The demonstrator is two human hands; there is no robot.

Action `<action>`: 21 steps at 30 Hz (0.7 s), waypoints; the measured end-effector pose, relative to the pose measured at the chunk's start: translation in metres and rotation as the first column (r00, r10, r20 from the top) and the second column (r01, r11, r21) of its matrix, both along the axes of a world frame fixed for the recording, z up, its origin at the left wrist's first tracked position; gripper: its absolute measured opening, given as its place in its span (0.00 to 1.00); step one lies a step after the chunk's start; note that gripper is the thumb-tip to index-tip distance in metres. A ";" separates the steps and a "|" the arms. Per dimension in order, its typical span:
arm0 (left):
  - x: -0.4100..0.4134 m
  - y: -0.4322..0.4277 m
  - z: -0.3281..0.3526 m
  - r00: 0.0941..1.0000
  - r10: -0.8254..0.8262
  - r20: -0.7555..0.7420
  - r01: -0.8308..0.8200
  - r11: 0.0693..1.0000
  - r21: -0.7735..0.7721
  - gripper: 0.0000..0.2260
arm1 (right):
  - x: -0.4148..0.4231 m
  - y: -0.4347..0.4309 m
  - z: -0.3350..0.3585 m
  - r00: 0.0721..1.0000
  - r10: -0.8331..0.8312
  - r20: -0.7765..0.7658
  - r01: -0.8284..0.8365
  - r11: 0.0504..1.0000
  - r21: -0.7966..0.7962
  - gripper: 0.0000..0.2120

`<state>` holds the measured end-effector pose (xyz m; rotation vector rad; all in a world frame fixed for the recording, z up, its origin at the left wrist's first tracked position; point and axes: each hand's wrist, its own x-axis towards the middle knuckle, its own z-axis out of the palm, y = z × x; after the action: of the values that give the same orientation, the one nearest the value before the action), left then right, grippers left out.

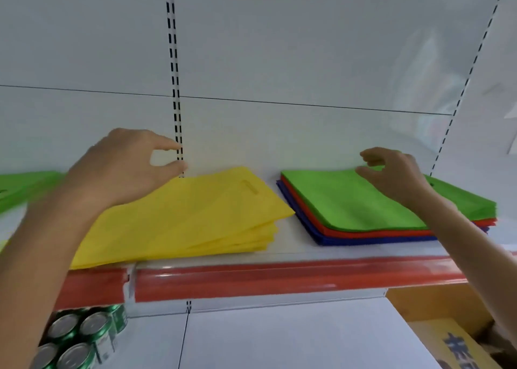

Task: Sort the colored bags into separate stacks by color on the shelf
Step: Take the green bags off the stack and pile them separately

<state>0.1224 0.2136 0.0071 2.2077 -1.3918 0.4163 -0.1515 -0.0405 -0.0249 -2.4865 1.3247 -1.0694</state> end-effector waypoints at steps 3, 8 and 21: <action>-0.046 -0.042 -0.012 0.994 -0.087 -0.070 0.084 0.995 -0.048 0.18 | -0.022 -0.031 0.013 0.999 0.029 -0.024 -0.030 0.999 -0.027 0.18; -0.121 -0.127 -0.033 0.982 -0.169 -0.083 0.174 0.983 0.050 0.24 | -0.081 -0.095 0.023 0.989 -0.061 -0.131 0.064 0.998 0.017 0.17; -0.157 -0.205 -0.075 0.961 0.067 -0.270 0.039 0.928 0.370 0.34 | -0.127 -0.157 -0.008 0.979 -0.048 -0.199 0.087 0.977 0.192 0.15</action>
<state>-0.0350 0.0086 -0.0684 2.4569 -1.3864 -0.1723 -0.2781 -0.1978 -0.0330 -2.4594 1.4971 -0.6796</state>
